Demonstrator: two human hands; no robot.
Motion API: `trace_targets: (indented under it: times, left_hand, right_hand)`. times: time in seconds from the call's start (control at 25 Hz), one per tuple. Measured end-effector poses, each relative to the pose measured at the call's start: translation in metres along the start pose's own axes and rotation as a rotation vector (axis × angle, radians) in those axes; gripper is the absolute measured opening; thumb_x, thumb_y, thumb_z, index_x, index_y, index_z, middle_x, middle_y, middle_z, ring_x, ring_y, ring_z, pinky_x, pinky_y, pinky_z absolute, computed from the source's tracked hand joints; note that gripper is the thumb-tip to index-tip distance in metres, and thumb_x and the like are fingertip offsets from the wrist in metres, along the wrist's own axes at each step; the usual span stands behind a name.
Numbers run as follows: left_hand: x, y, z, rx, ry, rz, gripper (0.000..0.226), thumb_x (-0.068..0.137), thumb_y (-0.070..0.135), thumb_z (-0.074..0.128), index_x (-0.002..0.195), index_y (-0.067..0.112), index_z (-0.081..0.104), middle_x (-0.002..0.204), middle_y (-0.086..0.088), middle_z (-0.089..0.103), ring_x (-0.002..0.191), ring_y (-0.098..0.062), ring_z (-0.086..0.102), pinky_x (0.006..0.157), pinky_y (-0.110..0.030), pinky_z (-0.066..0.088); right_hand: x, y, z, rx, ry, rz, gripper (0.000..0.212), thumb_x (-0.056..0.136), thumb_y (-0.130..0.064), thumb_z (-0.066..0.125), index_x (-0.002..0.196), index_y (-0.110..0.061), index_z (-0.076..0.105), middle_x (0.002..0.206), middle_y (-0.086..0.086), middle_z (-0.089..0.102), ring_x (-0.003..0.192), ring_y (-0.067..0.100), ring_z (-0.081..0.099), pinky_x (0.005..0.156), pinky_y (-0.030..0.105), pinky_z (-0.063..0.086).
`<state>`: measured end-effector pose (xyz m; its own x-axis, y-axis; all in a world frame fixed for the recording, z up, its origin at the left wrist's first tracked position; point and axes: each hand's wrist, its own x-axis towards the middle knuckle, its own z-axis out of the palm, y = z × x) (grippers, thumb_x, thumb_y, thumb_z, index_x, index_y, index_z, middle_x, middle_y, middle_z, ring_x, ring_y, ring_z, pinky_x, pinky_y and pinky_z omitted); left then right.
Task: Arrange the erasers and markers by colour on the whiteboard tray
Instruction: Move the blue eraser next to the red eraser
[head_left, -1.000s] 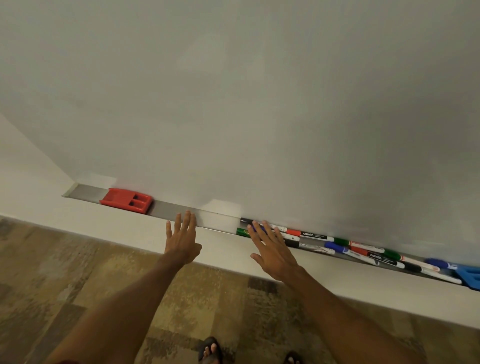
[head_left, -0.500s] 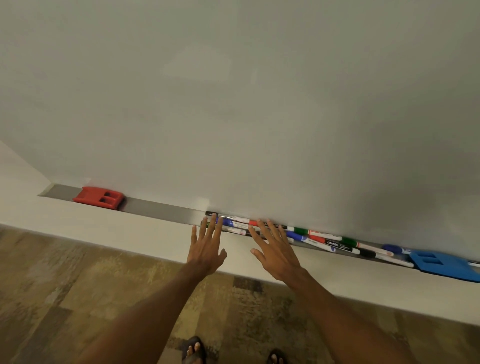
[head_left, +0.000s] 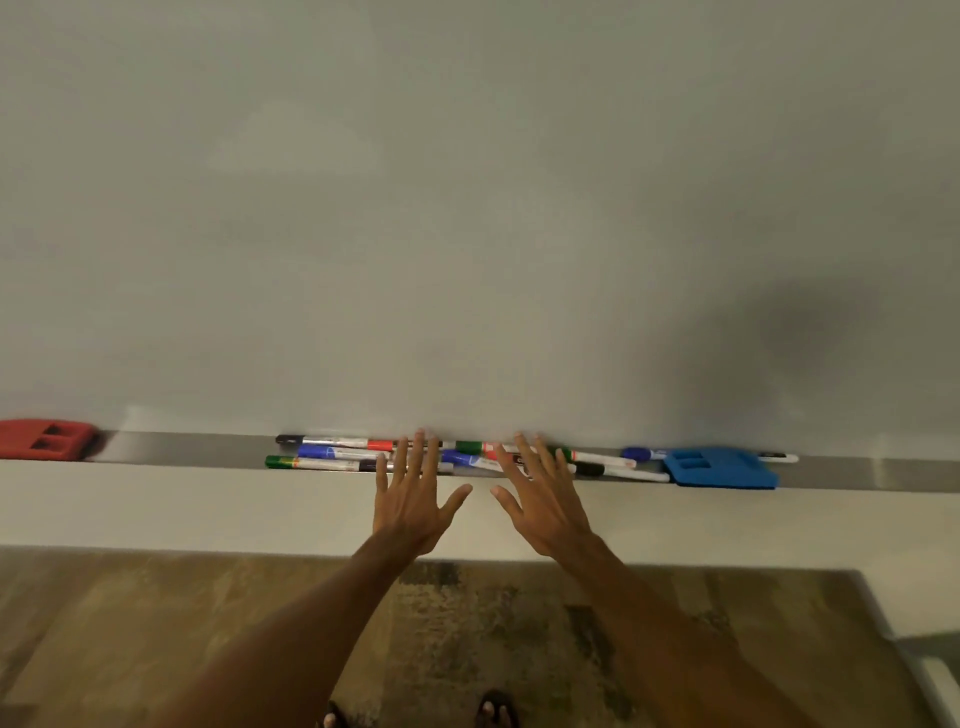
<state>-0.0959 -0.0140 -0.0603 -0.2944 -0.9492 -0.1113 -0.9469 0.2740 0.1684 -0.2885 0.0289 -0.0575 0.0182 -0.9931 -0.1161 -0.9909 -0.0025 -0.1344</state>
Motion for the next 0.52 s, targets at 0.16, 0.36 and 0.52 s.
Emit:
trace_targets:
  times: [0.16,0.36,0.52]
  left_hand:
    - [0.010,0.067,-0.001,-0.029,0.023,0.020,0.090,0.082,0.075,0.004,0.150,0.018,-0.014,0.160,-0.010,-0.014,0.147,-0.028,-0.013,0.120,-0.047,-0.007]
    - [0.012,0.151,0.007,-0.134,0.002,0.051,0.088,0.089,0.069,0.018,0.150,0.011,-0.010,0.160,-0.014,-0.011,0.148,-0.030,-0.011,0.120,-0.045,-0.007]
    - [0.013,0.203,0.013,-0.209,-0.046,0.168,0.084,0.092,0.064,0.021,0.151,0.009,-0.005,0.161,-0.014,-0.008,0.148,-0.029,-0.009,0.121,-0.041,-0.003]
  right_hand:
    - [-0.019,0.053,-0.004,0.021,0.029,0.073,0.074,0.083,-0.068,-0.006,0.149,-0.037,0.002,0.162,0.002,-0.001,0.150,0.027,-0.002,0.119,0.051,-0.001]
    - [-0.042,0.103,-0.012,0.036,0.082,0.139,0.085,0.077,-0.070,-0.017,0.150,-0.034,0.008,0.162,0.004,0.005,0.150,0.027,0.002,0.120,0.052,0.002]
    - [-0.061,0.142,-0.023,0.023,0.109,0.237,0.091,0.074,-0.069,-0.021,0.150,-0.031,0.012,0.161,0.005,0.011,0.149,0.027,0.008,0.122,0.049,0.008]
